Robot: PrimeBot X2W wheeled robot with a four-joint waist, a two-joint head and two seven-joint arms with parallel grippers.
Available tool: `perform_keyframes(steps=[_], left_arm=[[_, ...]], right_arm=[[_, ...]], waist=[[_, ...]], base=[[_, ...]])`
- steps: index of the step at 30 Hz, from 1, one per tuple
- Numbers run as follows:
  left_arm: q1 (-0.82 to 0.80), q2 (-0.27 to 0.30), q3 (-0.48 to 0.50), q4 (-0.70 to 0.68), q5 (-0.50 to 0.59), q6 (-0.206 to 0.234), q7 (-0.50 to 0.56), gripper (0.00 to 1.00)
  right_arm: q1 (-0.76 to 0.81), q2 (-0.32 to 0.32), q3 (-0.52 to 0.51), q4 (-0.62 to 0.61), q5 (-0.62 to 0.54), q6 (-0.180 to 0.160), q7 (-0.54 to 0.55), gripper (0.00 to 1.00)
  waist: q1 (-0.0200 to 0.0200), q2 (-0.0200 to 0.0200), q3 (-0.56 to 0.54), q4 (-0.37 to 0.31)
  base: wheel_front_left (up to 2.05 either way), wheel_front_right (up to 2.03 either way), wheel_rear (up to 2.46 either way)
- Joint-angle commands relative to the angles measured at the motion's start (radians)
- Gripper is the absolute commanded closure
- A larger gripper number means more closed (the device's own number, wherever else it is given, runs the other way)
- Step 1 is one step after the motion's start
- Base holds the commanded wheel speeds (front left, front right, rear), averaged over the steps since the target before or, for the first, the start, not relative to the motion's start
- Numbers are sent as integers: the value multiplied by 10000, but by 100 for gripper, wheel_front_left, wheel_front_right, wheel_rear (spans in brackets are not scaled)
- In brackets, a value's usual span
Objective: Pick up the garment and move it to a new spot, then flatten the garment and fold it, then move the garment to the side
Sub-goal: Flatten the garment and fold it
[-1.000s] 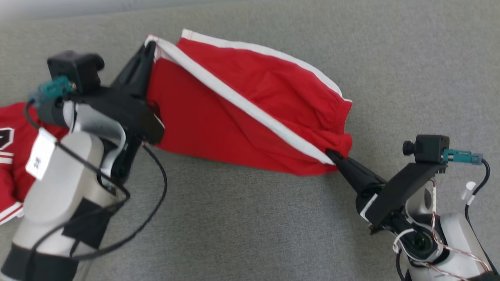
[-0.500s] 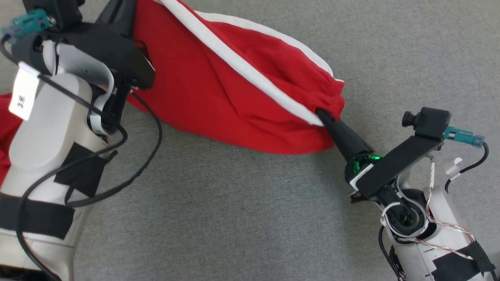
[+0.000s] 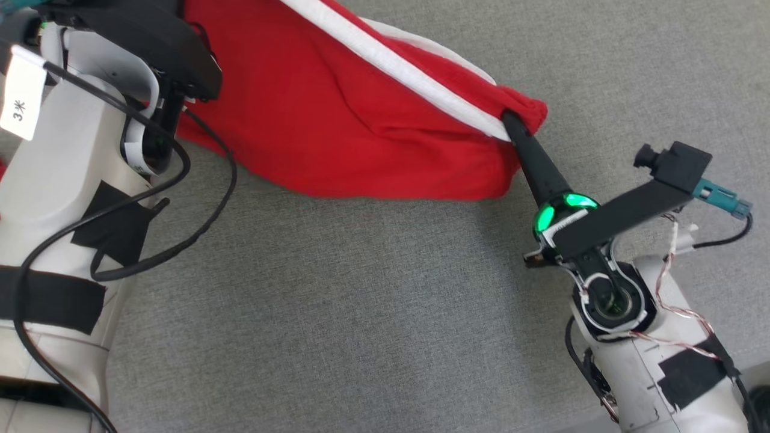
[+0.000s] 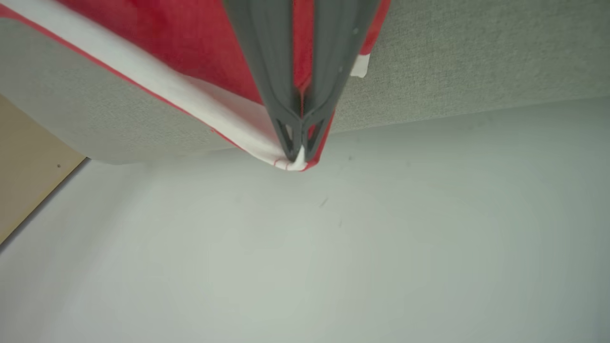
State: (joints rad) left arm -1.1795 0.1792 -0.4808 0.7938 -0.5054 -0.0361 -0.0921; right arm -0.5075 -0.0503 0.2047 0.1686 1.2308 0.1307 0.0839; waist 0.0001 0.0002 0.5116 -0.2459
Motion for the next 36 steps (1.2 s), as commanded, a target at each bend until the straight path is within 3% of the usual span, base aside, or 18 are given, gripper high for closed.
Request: perform_keyframes(steps=[1, 10, 11, 12, 13, 24, 30, 36], left_arm=[[-167, 52, 3, 84, 111, 35, -76, 100], [-575, 51, -159, 757, 291, 204, -269, 100], [-614, 44, -176, 828, 274, 225, -325, 39], [-645, 26, -204, 884, 300, 253, -344, 0], [-660, 9, -233, 950, 306, 254, -371, 0], [-784, -195, -325, 1534, 160, 167, -666, 0], [-520, -320, -433, 1824, 92, 117, -779, 0], [-133, -391, -497, 2065, 73, 216, -987, 0]], right_arm=[[-215, -7, 71, 111, 169, 4, -162, 100], [-1440, -9, 593, 1490, 960, 4, -891, 100], [-1578, -7, 626, 1666, 984, 4, -944, 87], [-1696, -7, 656, 1833, 1010, 4, -987, 54], [-1784, -4, 707, 2036, 1021, 4, -999, 0], [-2385, 24, 887, 2763, 658, 4, -1471, 0], [-2014, -58, 523, 2471, -698, 4, -1896, 0], [-1168, -108, 180, 1436, -2593, 4, -2468, 0]], waist=[[-1, -2, 96, -70], [-1, -2, 457, -42], [-1, -2, 486, -20], [-1, -2, 514, 6], [-1, -2, 527, 28], [-1, -2, 272, 302], [-1, -2, -194, 385], [-1, -2, -783, 438]], base=[[0, 0, 0], [0, 0, 0], [0, 0, 0], [0, 0, 0], [0, 0, 0], [0, 0, 0], [0, 0, 0], [0, 0, 0]])
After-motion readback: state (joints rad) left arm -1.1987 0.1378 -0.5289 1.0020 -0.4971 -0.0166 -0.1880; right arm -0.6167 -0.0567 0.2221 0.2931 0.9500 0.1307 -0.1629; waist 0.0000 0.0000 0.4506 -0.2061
